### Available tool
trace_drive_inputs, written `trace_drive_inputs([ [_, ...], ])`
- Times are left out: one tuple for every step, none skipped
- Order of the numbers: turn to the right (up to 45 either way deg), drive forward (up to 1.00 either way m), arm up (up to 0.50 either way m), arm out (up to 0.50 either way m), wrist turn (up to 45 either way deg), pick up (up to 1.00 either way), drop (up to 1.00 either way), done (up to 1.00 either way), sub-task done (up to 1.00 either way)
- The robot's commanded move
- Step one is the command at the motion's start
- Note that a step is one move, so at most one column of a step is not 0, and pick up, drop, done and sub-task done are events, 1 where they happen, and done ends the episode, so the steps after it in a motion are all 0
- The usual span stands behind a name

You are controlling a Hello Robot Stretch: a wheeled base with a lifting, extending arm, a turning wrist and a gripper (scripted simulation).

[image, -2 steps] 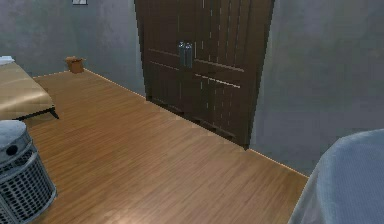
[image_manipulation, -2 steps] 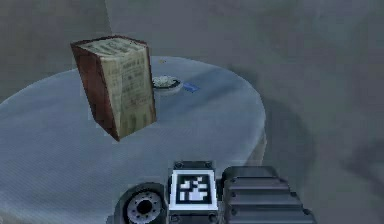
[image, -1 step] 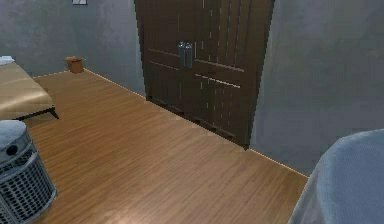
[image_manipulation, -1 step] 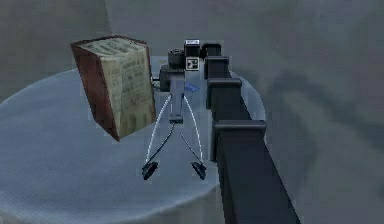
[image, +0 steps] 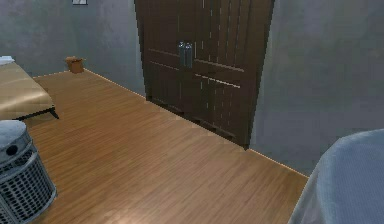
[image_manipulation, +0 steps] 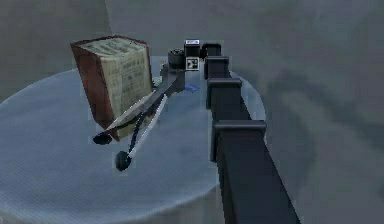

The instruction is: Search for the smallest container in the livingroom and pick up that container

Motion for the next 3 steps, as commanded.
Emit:
trace_drive_inputs([
  [0.0, 0.00, 0.00, 0.00, 45.0, 0.00, 0.00, 0.00, 0.00],
  [0.0, 0.00, 0.00, 0.00, 45.0, 0.00, 0.00, 0.00, 0.00],
  [0.0, 0.00, 0.00, 0.00, 24.0, 0.00, 0.00, 0.00, 0.00],
])
